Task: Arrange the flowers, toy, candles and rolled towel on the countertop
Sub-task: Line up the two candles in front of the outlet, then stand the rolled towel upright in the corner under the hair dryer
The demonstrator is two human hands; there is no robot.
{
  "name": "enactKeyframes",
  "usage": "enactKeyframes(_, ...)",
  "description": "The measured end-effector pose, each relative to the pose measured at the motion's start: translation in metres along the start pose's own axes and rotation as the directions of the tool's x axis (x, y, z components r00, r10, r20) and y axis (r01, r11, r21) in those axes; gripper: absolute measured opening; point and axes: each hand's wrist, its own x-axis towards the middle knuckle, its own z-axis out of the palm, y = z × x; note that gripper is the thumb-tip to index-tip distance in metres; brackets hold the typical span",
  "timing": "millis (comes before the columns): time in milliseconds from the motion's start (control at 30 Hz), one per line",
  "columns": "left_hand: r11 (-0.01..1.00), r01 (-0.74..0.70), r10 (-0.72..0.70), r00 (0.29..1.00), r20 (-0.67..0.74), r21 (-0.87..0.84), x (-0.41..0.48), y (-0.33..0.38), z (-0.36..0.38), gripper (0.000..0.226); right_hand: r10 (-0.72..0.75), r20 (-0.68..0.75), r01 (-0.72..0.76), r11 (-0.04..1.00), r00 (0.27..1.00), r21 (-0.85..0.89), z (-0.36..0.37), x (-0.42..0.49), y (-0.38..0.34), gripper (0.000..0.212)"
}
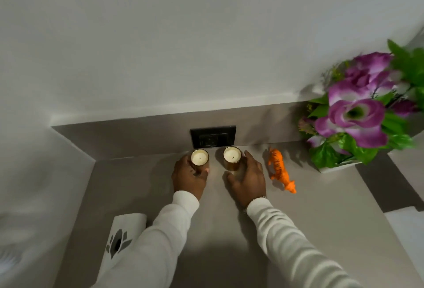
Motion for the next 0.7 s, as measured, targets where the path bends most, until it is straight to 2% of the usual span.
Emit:
enactKeyframes(67,0.999,0.015,-0.016,1.000,0.022,0.049,-0.004,0.001,-0.014,0.051,0.013,0.051,-0.010,0.999,0.999,-0.049,-0.005,-0.020,0.003,0.085)
enactKeyframes(133,0.996,0.009,-0.012,1.000,0.029,0.092,-0.021,-0.001,-0.038,0.052,-0.049,0.102,0.062,0.989,0.994,-0.131,-0.009,-0.052,0.009,0.085)
enactKeyframes(233,0.920,-0.182,0.190,0.982,0.009,0.346,-0.056,-0.019,-0.082,0.055,-0.211,0.271,0.284,0.922,0.939,-0.263,-0.006,-0.098,0.016,0.076)
enactKeyframes(267,0.872,-0.190,0.217,0.976,-0.007,0.450,-0.068,-0.027,-0.098,0.060,-0.253,0.331,0.353,0.889,0.909,-0.291,-0.003,-0.109,0.015,0.073)
enactKeyframes(300,0.835,-0.140,0.188,0.981,-0.037,0.532,-0.079,-0.036,-0.112,0.067,-0.283,0.387,0.413,0.855,0.878,-0.313,0.002,-0.118,0.014,0.072)
enactKeyframes(367,0.803,0.055,0.014,0.994,-0.112,0.593,-0.100,-0.051,-0.134,0.078,-0.328,0.477,0.514,0.789,0.815,-0.336,0.012,-0.128,0.009,0.075)
enactKeyframes(433,0.787,0.241,-0.206,0.970,-0.125,0.569,-0.115,-0.062,-0.146,0.089,-0.362,0.549,0.596,0.728,0.754,-0.338,0.023,-0.135,0.000,0.078)
enactKeyframes(533,0.792,0.394,-0.385,0.915,-0.120,0.466,-0.111,-0.065,-0.155,0.090,-0.374,0.640,0.689,0.634,0.671,-0.352,0.039,-0.135,-0.010,0.079)
enactKeyframes(600,0.827,0.426,-0.400,0.904,-0.148,0.367,-0.105,-0.062,-0.161,0.090,-0.378,0.693,0.742,0.576,0.614,-0.343,0.048,-0.133,-0.018,0.078)
enactKeyframes(700,0.909,0.329,-0.262,0.928,-0.263,0.256,-0.103,-0.054,-0.164,0.090,-0.365,0.733,0.779,0.519,0.574,-0.352,0.061,-0.130,-0.026,0.076)
